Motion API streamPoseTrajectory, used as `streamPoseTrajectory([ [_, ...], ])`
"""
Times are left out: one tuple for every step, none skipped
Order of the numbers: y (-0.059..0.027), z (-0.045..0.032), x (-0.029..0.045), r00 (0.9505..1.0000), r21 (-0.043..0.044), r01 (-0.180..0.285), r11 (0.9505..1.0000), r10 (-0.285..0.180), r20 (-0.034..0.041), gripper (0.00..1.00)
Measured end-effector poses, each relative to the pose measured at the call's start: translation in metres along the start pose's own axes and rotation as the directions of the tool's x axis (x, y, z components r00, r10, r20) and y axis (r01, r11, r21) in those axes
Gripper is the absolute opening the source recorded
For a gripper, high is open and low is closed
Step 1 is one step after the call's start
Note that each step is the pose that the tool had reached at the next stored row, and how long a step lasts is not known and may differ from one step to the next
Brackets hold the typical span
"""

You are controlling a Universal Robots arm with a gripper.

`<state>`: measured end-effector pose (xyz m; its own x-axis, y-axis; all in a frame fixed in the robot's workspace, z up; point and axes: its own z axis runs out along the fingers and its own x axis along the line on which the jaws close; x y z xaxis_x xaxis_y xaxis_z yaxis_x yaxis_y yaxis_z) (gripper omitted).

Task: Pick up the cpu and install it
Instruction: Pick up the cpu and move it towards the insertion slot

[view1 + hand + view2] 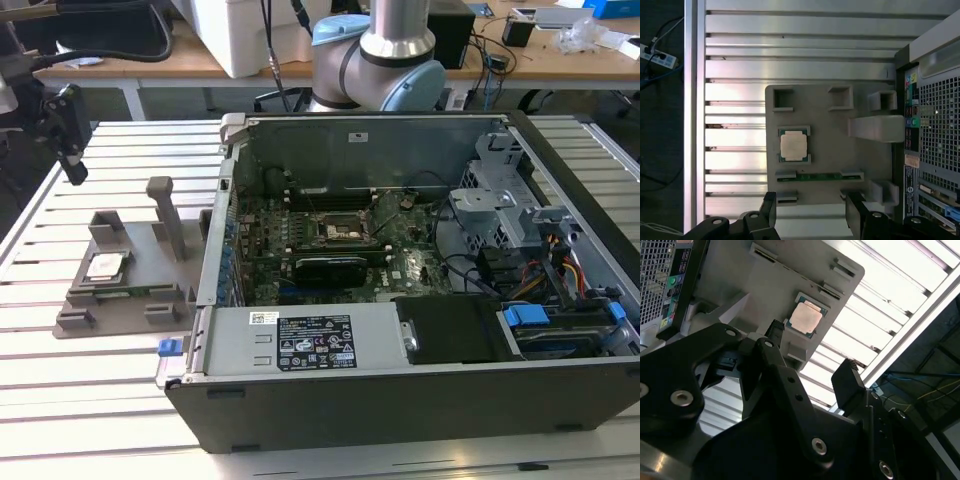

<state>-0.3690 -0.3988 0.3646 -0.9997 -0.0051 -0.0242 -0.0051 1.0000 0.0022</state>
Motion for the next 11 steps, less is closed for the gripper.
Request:
streamPoseTrajectory([
  [0.0000, 0.0014, 0.0000, 1.0000, 0.0000, 0.000, 1.0000, 0.000, 0.0000, 0.66],
  [0.0000, 0.0037, 0.0001, 1.0000, 0.0000, 0.000, 1.0000, 0.000, 0.0000, 0.66],
  [0.0000, 0.0055, 0.0001, 1.0000, 0.0000, 0.000, 1.0000, 0.000, 0.0000, 0.66],
  [0.0000, 0.0065, 0.0002, 1.0000, 0.0000, 0.000, 1.0000, 0.000, 0.0000, 0.66],
  [0.0000, 0.0074, 0.0002, 1.0000, 0.0000, 0.000, 1.0000, 0.000, -0.0001, 0.66],
  [0.0000, 0.0084, 0.0002, 1.0000, 0.0001, 0.000, 1.0000, 0.000, -0.0001, 0.66],
  [0.0000, 0.0094, 0.0002, 1.0000, 0.0000, 0.000, 1.0000, 0.000, 0.0000, 0.66],
  [0.0000, 0.0117, 0.0003, 1.0000, 0.0000, 0.000, 1.0000, 0.000, 0.0000, 0.66],
  [0.0000, 0.0129, 0.0003, 1.0000, 0.0000, 0.000, 1.0000, 0.000, 0.0000, 0.66],
  [0.0000, 0.0151, 0.0003, 1.0000, -0.0001, 0.000, 1.0000, 0.000, 0.0000, 0.66],
  [0.0000, 0.0170, 0.0004, 1.0000, 0.0000, 0.000, 1.0000, 0.000, 0.0000, 0.66],
])
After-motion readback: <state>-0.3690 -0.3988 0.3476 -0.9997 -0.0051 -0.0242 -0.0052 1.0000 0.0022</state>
